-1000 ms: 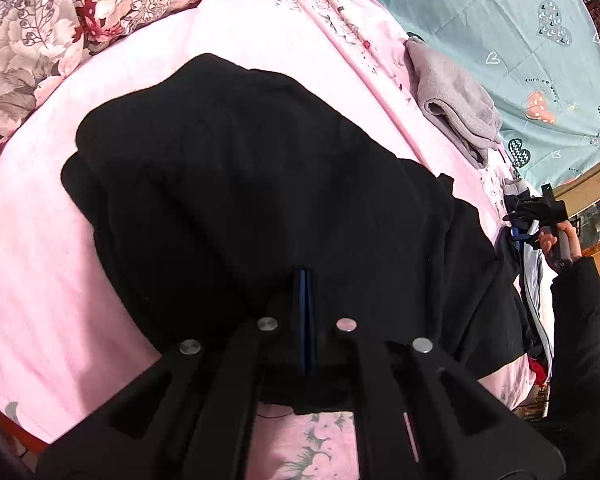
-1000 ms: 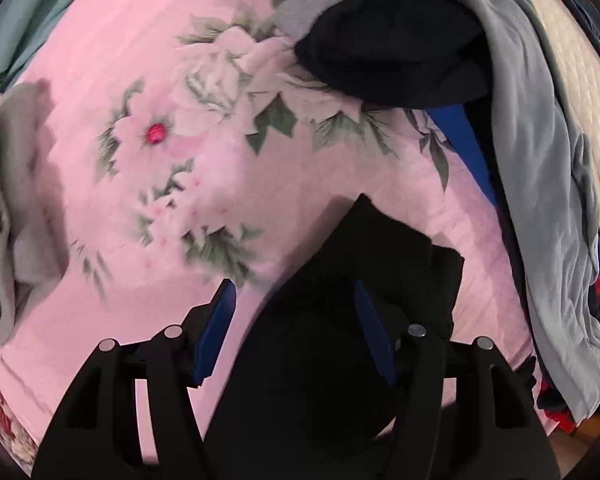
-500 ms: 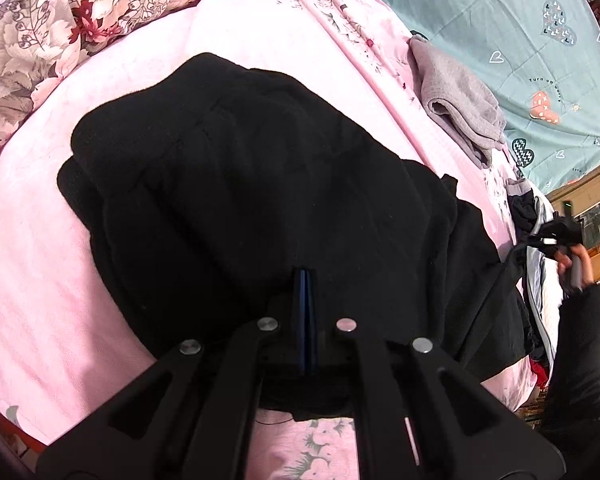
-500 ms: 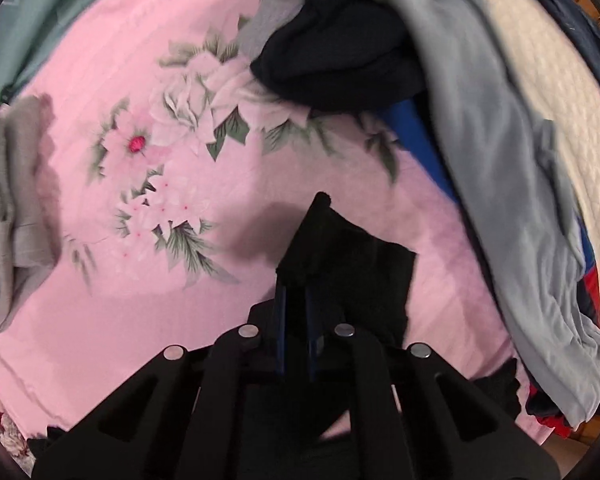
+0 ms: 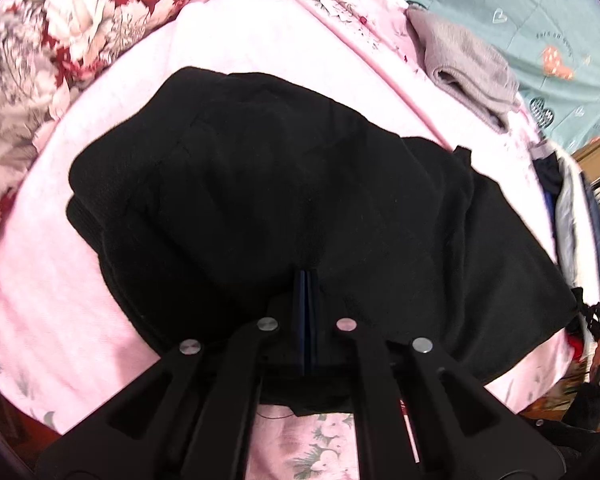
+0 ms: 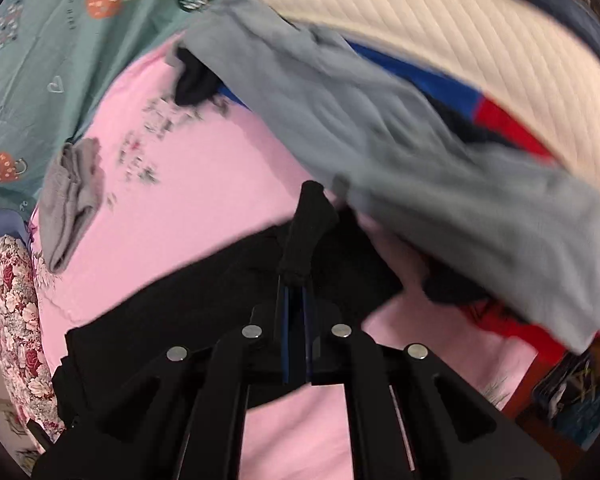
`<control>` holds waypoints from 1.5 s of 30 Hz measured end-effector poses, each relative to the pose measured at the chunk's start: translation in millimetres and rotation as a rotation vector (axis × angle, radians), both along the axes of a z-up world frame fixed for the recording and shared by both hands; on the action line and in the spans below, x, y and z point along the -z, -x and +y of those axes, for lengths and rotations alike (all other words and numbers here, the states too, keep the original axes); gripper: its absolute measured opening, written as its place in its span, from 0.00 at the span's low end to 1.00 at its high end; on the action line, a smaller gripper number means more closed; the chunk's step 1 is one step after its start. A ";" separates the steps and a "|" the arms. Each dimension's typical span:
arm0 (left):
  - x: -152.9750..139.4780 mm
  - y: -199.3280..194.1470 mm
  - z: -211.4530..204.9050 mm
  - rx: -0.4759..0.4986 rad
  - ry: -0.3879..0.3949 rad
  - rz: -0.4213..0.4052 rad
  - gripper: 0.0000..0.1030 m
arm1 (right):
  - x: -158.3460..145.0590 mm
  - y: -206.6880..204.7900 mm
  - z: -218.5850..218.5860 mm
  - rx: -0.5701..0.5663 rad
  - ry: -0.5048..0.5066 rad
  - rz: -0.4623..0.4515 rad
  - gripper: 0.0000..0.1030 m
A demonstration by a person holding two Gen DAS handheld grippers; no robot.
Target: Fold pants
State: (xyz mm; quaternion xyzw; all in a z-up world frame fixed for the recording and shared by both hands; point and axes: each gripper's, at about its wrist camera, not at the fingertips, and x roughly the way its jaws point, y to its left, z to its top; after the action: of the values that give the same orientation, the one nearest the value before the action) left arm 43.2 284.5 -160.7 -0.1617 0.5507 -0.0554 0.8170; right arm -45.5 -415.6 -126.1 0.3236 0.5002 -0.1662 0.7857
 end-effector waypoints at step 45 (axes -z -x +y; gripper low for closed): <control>-25.9 -42.0 -19.3 -0.030 -0.069 -0.097 0.40 | 3.1 -206.7 423.9 -1.367 0.373 -0.273 0.28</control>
State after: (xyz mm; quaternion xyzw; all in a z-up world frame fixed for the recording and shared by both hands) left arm 85.2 265.2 -134.9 -0.1389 0.5095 -0.0319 0.8486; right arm 161.2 8.3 -129.2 -0.1835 0.4517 0.3221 0.8115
